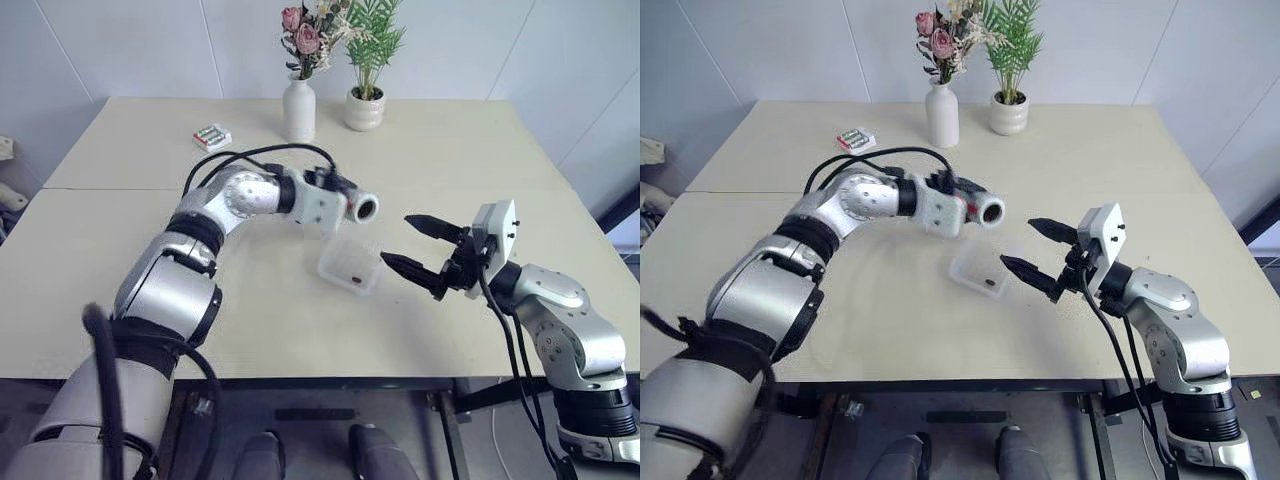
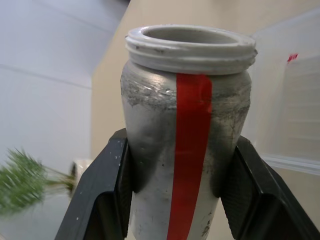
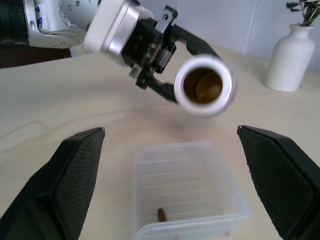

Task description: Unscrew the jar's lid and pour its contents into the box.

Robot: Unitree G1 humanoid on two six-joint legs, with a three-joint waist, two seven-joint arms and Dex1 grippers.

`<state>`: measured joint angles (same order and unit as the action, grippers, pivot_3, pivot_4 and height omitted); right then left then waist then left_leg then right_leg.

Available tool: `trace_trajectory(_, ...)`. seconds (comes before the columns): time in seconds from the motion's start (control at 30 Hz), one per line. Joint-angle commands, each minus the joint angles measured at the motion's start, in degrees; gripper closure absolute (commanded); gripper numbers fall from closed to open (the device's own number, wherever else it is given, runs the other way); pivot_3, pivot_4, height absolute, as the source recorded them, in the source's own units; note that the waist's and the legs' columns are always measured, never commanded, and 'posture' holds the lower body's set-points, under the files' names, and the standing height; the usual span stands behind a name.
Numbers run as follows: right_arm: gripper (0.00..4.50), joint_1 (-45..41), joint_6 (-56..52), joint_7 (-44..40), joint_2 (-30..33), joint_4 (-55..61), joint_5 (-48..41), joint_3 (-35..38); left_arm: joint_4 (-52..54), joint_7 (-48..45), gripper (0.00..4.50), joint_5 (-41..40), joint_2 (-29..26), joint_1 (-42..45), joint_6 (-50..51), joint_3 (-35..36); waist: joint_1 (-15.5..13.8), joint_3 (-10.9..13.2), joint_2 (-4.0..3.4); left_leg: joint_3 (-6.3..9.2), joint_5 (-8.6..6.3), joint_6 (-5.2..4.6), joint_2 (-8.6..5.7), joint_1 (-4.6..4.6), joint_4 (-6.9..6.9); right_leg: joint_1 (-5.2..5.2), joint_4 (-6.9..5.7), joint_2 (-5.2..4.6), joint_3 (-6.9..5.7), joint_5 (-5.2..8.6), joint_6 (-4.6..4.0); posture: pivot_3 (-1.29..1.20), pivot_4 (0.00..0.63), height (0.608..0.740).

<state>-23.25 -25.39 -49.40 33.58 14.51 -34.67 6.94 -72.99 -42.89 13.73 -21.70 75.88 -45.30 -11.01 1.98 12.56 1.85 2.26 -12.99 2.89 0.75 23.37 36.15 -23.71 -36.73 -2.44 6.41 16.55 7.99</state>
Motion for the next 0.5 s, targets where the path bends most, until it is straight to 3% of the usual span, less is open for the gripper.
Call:
trace_trajectory(0.03, 0.02, -2.93, -0.78, -3.19, 2.90, 2.34, -1.12, -0.21, 7.68, -4.57, 2.56, -13.36, -1.66, -3.28, 12.99, 10.10, 0.14, 0.00, 0.00, 0.02, 0.02, 0.00, 0.01, -0.04, 0.03, 0.00, -0.10, 0.00, -0.01, 0.00, -0.01, 0.00, 0.150, 0.740)
trace_trajectory(0.3, 0.02, -7.44, -3.02, -8.78, 6.37, 4.14, -1.35, -3.36, 24.11, 8.09, 2.56, -23.16, -3.45, -15.80, 34.41, 22.24, 0.26, -0.01, 0.01, 0.24, 0.15, -0.01, 0.02, -0.15, 0.21, 0.14, -0.35, 0.04, -0.07, -0.08, -0.06, 0.00, 0.150, 0.740)
trace_trajectory(0.5, 0.02, -9.04, -3.04, -8.85, 6.42, 5.20, -1.01, -3.87, 31.24, 18.83, 2.56, -26.03, -6.64, -27.30, 40.46, 30.33, 1.08, -0.04, 0.00, 0.28, 0.15, -0.01, 0.06, -0.17, 0.19, 0.12, -0.37, 0.03, -0.10, -0.11, -0.10, 0.00, 0.150, 0.740)
